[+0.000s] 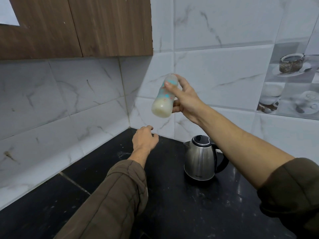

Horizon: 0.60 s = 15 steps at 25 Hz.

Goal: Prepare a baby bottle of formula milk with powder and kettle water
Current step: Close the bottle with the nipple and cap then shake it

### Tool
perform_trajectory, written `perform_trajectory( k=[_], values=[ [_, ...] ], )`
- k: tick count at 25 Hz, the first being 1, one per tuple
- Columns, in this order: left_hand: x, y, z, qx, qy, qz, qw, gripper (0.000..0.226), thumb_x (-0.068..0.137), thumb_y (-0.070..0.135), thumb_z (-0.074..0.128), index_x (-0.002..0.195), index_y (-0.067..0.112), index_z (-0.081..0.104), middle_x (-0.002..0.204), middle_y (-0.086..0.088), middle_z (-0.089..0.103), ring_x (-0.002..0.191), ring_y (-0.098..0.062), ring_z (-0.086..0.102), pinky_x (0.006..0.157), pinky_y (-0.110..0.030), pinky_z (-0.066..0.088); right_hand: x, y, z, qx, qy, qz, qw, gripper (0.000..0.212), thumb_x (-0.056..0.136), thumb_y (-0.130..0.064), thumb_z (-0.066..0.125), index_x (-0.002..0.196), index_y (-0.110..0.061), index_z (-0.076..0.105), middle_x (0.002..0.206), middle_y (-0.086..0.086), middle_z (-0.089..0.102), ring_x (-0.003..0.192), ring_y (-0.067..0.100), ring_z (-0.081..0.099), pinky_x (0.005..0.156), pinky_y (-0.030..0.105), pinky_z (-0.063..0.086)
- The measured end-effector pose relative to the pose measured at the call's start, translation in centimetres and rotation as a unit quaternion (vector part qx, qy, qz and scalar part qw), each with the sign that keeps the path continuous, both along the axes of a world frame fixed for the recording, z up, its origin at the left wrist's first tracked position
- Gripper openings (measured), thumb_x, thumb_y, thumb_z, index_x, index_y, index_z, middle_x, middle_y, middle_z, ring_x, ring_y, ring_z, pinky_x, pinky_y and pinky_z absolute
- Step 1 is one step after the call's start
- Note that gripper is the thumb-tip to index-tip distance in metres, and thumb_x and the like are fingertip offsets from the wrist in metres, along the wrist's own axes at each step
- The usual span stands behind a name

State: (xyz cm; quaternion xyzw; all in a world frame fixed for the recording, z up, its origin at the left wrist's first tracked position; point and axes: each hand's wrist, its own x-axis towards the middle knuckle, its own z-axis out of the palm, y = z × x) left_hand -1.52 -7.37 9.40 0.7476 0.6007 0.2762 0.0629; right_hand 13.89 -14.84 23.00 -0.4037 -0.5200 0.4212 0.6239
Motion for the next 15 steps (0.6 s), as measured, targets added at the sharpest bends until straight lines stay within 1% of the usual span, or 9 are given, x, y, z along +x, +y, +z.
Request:
perform_trajectory(
  k=[1, 4, 5, 6, 9, 10, 12, 14, 15],
  values=[
    [0.1, 0.0, 0.1, 0.001, 0.0, -0.001, 1.0, 0.046, 0.097, 0.031, 0.058, 0.142, 0.02, 0.059, 0.135, -0.004, 0.064, 0.122, -0.026, 0.06, 0.094, -0.04, 0.051, 0.0, 0.2, 0.1, 0.006, 0.031, -0.018, 0.999, 0.06, 0.096, -0.039, 0.075, 0.148, -0.029, 0.045, 0.12, 0.007, 0.068, 0.076, 0.03, 0.074, 0.061, 0.04, 0.063],
    [0.0, 0.0, 0.1, 0.002, -0.004, 0.0, 1.0, 0.046, 0.097, 0.03, 0.057, 0.142, 0.019, 0.059, 0.136, -0.004, 0.064, 0.122, -0.026, 0.06, 0.093, -0.039, 0.051, 0.1, 1.2, 0.8, 0.0, 0.215, -0.091, 0.972, 0.06, 0.098, -0.037, 0.073, 0.145, -0.022, 0.039, 0.136, 0.014, 0.058, 0.084, 0.032, 0.076, 0.066, 0.042, 0.065],
    [0.0, 0.0, 0.2, 0.002, -0.004, 0.002, 1.0, 0.046, 0.097, 0.03, 0.057, 0.142, 0.019, 0.059, 0.135, -0.004, 0.064, 0.122, -0.026, 0.06, 0.093, -0.039, 0.051, 0.0, 1.2, 1.0, -0.002, 0.219, -0.083, 0.972, 0.061, 0.099, -0.036, 0.072, 0.147, -0.022, 0.037, 0.137, 0.014, 0.058, 0.084, 0.032, 0.076, 0.067, 0.043, 0.065],
    [0.0, 0.0, 0.3, 0.003, -0.003, 0.001, 1.0, 0.046, 0.097, 0.03, 0.057, 0.142, 0.019, 0.059, 0.135, -0.004, 0.064, 0.121, -0.026, 0.06, 0.092, -0.039, 0.051, 0.1, 1.0, 1.1, -0.005, 0.179, -0.06, 0.982, 0.062, 0.1, -0.035, 0.071, 0.15, -0.025, 0.036, 0.134, 0.013, 0.059, 0.082, 0.031, 0.076, 0.067, 0.043, 0.065],
    [-0.1, 0.1, 0.3, 0.005, 0.002, 0.004, 1.0, 0.045, 0.098, 0.03, 0.059, 0.142, 0.019, 0.059, 0.133, -0.004, 0.065, 0.119, -0.025, 0.061, 0.092, -0.039, 0.052, -0.6, -0.6, 0.7, 0.024, -0.036, 0.037, 0.998, 0.06, 0.1, -0.033, 0.07, 0.151, -0.035, 0.04, 0.115, 0.007, 0.068, 0.074, 0.023, 0.074, 0.061, 0.038, 0.062],
    [-0.2, 0.1, 0.3, 0.004, 0.001, 0.005, 1.0, 0.045, 0.098, 0.03, 0.059, 0.142, 0.018, 0.058, 0.134, -0.005, 0.064, 0.119, -0.025, 0.061, 0.091, -0.038, 0.051, -0.6, -0.6, 0.7, 0.038, -0.042, 0.036, 0.998, 0.059, 0.1, -0.032, 0.071, 0.151, -0.035, 0.041, 0.113, 0.007, 0.069, 0.074, 0.022, 0.074, 0.06, 0.037, 0.062],
    [-0.5, 0.2, 0.2, 0.002, 0.002, 0.004, 1.0, 0.046, 0.098, 0.029, 0.058, 0.142, 0.018, 0.058, 0.135, -0.005, 0.064, 0.121, -0.026, 0.06, 0.09, -0.038, 0.05, -0.4, 0.1, 1.0, 0.034, 0.081, -0.032, 0.996, 0.061, 0.1, -0.033, 0.072, 0.151, -0.032, 0.04, 0.121, 0.007, 0.067, 0.081, 0.028, 0.075, 0.064, 0.039, 0.063],
    [-0.7, 0.3, 0.2, -0.001, 0.001, 0.008, 1.0, 0.046, 0.097, 0.029, 0.056, 0.142, 0.018, 0.059, 0.135, -0.005, 0.063, 0.122, -0.027, 0.059, 0.09, -0.038, 0.05, 0.1, 1.0, 1.5, 0.03, 0.223, -0.082, 0.971, 0.064, 0.1, -0.036, 0.071, 0.152, -0.025, 0.035, 0.135, 0.011, 0.059, 0.09, 0.035, 0.077, 0.071, 0.046, 0.065],
    [-0.7, 0.3, 0.3, -0.002, 0.0, 0.01, 1.0, 0.046, 0.097, 0.029, 0.056, 0.142, 0.018, 0.059, 0.136, -0.005, 0.063, 0.122, -0.027, 0.059, 0.091, -0.038, 0.049, 0.4, 1.2, 1.4, 0.029, 0.237, -0.08, 0.968, 0.065, 0.101, -0.037, 0.07, 0.152, -0.023, 0.033, 0.136, 0.011, 0.058, 0.092, 0.035, 0.076, 0.074, 0.048, 0.066]
  ],
)
